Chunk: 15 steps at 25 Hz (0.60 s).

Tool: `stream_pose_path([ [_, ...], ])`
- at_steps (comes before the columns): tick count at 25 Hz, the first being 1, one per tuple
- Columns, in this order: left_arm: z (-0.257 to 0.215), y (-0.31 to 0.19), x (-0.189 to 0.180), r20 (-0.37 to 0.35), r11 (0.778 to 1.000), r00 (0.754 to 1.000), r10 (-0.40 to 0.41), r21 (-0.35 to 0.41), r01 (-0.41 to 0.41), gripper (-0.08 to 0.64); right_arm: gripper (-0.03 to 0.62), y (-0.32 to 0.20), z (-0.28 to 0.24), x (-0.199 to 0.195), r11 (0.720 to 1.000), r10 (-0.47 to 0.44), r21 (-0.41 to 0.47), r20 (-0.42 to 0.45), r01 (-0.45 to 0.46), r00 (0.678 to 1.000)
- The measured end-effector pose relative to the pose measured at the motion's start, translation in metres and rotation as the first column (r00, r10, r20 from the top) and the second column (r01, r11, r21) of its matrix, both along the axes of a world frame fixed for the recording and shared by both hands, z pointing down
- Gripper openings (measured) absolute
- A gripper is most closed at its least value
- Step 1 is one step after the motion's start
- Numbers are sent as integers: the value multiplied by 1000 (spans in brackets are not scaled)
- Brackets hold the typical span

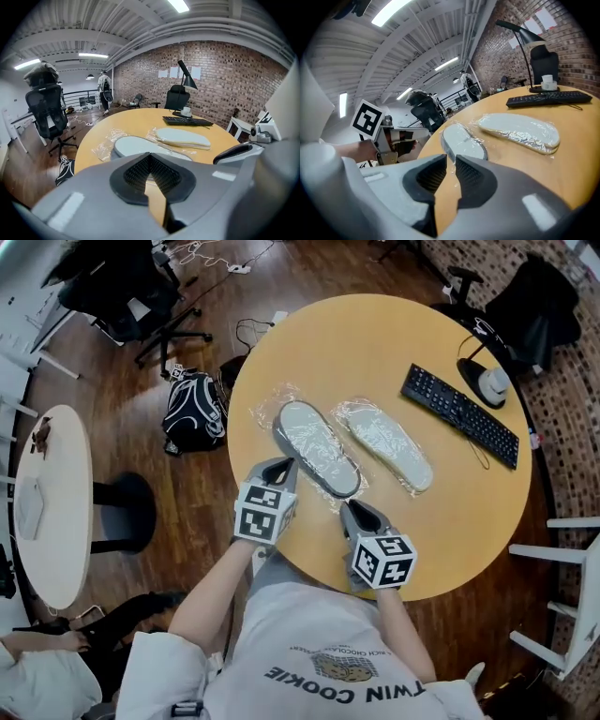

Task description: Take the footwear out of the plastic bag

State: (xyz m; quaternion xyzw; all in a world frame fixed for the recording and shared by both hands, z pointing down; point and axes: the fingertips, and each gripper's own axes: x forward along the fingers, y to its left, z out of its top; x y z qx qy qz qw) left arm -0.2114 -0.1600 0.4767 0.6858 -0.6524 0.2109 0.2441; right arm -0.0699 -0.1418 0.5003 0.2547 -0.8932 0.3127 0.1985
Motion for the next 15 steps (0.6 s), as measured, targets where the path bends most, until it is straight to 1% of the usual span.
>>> stream_pose_path([
  [4, 18, -34, -38, 5, 997, 997, 72, -36, -72, 2, 58, -18, 15, -7, 995, 87, -44, -27, -89, 996],
  [7, 34, -58, -68, 20, 989, 991, 135, -60, -134, 2, 63, -27, 23, -14, 983, 164, -73, -40, -166, 986],
  [9, 45, -75, -88, 33, 983, 985, 169, -77, -166, 2, 67, -33, 29, -14, 970, 218, -96, -54, -222, 974],
  [12, 56, -99, -105, 44, 970, 973, 226, -107, -220, 2, 69, -42, 36, -7, 949, 289, -105, -86, -297, 953],
  [15, 66, -122, -118, 74, 953, 956, 285, -132, -274, 2, 71, -50, 40, -2, 924, 350, -134, -83, -359, 933],
])
